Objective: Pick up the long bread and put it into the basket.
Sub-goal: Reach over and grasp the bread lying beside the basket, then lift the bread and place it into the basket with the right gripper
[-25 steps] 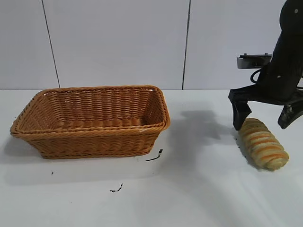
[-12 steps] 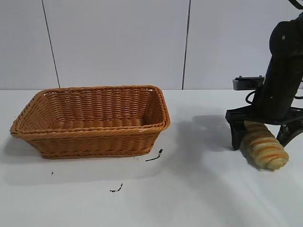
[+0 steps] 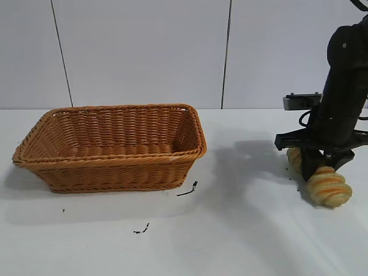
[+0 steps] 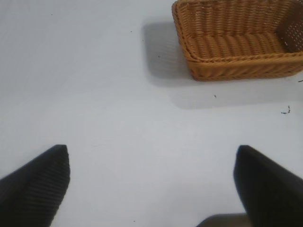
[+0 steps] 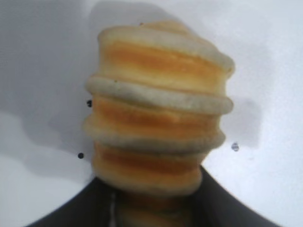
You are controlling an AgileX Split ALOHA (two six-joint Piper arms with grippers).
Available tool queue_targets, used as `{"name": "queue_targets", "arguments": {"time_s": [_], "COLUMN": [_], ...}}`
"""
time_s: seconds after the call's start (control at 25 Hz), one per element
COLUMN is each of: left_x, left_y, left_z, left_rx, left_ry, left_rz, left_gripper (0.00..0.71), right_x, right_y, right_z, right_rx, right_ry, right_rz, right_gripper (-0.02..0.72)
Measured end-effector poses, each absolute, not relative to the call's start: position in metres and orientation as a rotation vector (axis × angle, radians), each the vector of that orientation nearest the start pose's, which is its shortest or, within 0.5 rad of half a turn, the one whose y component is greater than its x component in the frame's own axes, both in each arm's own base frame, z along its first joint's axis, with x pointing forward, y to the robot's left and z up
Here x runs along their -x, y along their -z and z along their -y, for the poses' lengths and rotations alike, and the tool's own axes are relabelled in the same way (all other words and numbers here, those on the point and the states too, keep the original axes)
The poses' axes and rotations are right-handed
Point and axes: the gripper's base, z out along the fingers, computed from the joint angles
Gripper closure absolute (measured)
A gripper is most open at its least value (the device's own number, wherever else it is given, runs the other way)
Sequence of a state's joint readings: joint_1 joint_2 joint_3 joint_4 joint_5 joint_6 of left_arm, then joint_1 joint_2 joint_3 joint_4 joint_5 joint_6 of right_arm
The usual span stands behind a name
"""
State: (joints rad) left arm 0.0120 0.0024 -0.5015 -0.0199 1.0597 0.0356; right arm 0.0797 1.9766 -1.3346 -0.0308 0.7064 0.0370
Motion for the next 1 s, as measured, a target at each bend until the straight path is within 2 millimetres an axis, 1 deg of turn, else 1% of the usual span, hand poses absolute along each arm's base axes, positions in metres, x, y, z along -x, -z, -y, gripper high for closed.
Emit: {"name": "queue_targets", "arguments": {"time_s": [0.08, 0.16, 0.32, 0.44, 0.48, 0.56, 0.64, 0.68, 0.76, 0.88, 0.96, 1.0], "left_x": [0.005, 0.005, 0.005, 0.005, 0.005, 0.005, 0.005, 0.005, 0.005, 0.005, 0.005, 0.005], "left_y": [-0.278, -0.278, -0.278, -0.278, -0.278, -0.278, -0.278, -0.278, -0.278, -0.278, -0.278, -0.278], "left_z": [0.002, 0.002, 0.002, 0.002, 0.002, 0.002, 0.002, 0.002, 0.002, 0.002, 0.002, 0.002], "left_rx": [-0.025, -0.025, -0.025, -0.025, -0.025, -0.025, -0.025, -0.025, -0.025, -0.025, -0.025, -0.025], "left_ry": [-0.006, -0.006, -0.006, -0.006, -0.006, -0.006, -0.006, -0.006, -0.006, -0.006, -0.006, -0.006], "left_rz": [-2.044, -2.044, -2.044, -2.044, -2.044, -2.044, -2.044, -2.044, -2.044, -2.044, -2.044, -2.044], "left_gripper": [0.017, 0.017, 0.017, 0.017, 0.017, 0.017, 0.017, 0.017, 0.017, 0.017, 0.017, 0.017], "right_x": [-0.395, -0.395, -0.407, -0.421, -0.427, -0.437, -0.449, -0.453, -0.46, -0.461, -0.456, -0.453], "right_y": [-0.192, -0.213, -0.256, -0.284, -0.291, -0.297, -0.299, -0.296, -0.3, -0.303, -0.302, -0.303], "right_z": [-0.03, -0.03, -0.034, -0.049, -0.058, -0.079, -0.107, -0.122, -0.151, -0.196, -0.225, -0.237], "right_rx": [0.082, 0.078, 0.119, 0.227, 0.266, 0.365, 0.477, 0.536, 0.638, 0.78, 0.882, 0.935], "right_ry": [-0.002, -0.004, -0.015, -0.026, -0.037, -0.048, -0.061, -0.069, -0.095, -0.154, -0.185, -0.19], "right_rz": [-2.778, -2.763, -2.716, -2.662, -2.645, -2.628, -2.595, -2.582, -2.52, -2.42, -2.361, -2.329], "right_gripper": [0.542, 0.542, 0.552, 0.554, 0.554, 0.554, 0.556, 0.557, 0.559, 0.561, 0.561, 0.561]}}
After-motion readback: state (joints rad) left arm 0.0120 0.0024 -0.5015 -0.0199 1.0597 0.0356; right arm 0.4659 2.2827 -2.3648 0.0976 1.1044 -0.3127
